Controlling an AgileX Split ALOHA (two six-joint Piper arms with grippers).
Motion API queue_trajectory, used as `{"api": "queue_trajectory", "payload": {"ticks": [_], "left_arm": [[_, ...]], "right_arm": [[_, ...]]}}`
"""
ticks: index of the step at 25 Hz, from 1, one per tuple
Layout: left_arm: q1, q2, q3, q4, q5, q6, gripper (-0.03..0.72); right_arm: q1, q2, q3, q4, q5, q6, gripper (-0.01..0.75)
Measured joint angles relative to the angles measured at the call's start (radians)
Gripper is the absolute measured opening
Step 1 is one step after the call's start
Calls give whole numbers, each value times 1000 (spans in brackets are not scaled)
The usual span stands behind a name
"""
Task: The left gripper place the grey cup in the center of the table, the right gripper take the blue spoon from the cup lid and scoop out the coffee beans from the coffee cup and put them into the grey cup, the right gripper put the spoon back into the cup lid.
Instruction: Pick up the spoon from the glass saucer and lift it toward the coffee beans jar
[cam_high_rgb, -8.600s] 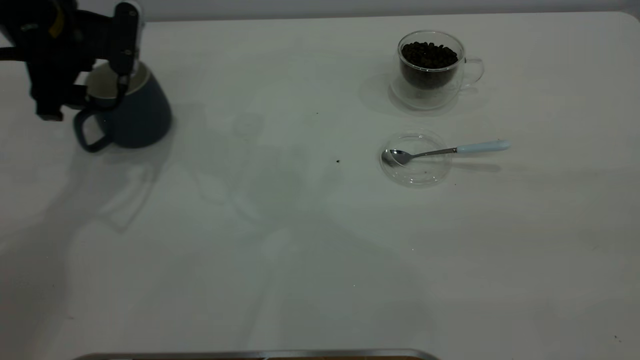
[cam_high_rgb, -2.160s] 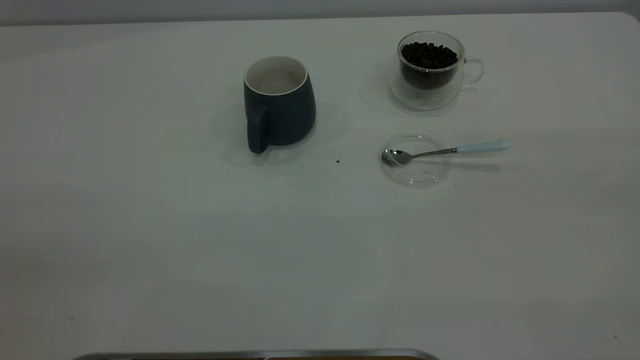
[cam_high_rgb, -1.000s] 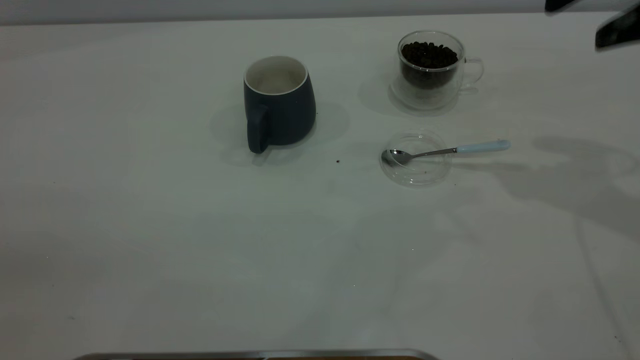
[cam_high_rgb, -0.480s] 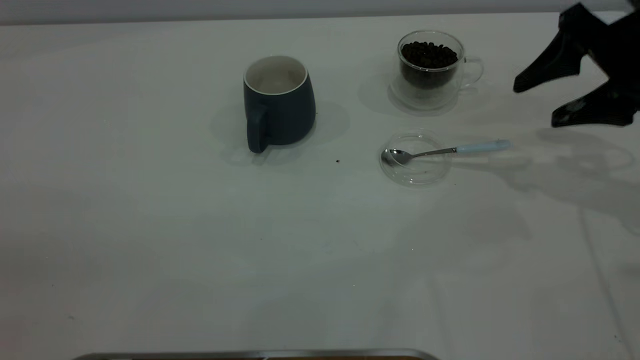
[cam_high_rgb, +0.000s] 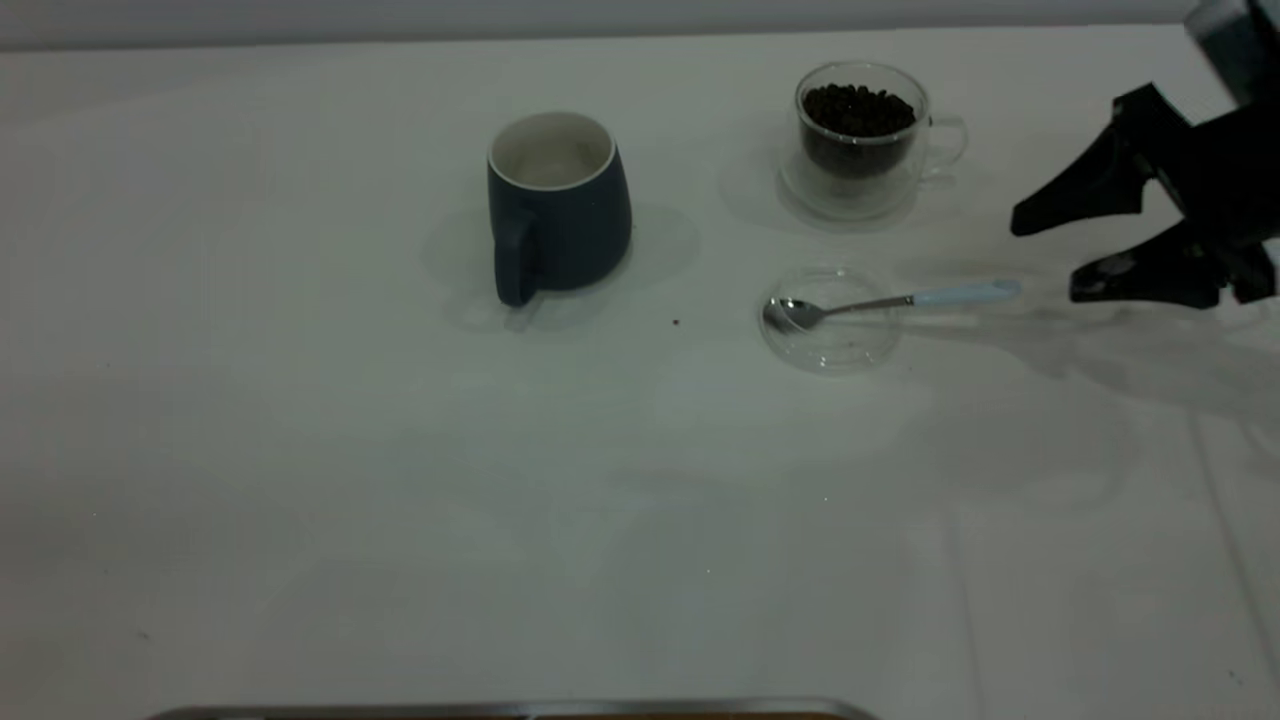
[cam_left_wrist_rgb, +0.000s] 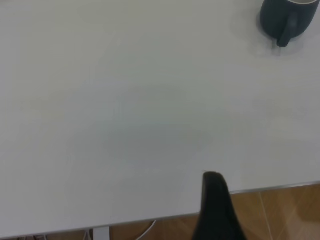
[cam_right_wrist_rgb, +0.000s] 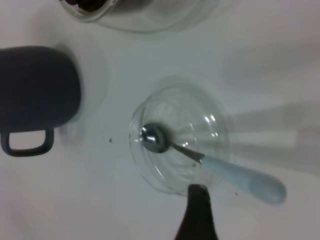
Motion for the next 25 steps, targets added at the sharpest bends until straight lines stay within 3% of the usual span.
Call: {"api": "queue_trajectory", "payload": {"ticks": [11,25], "left_arm": [[0,0,0,0,0,0,588],[0,0,0,0,0,3,588]], "right_arm": [[0,163,-142,-35,126,-10,664],[48,175,-152,23,167,-105,632]]}}
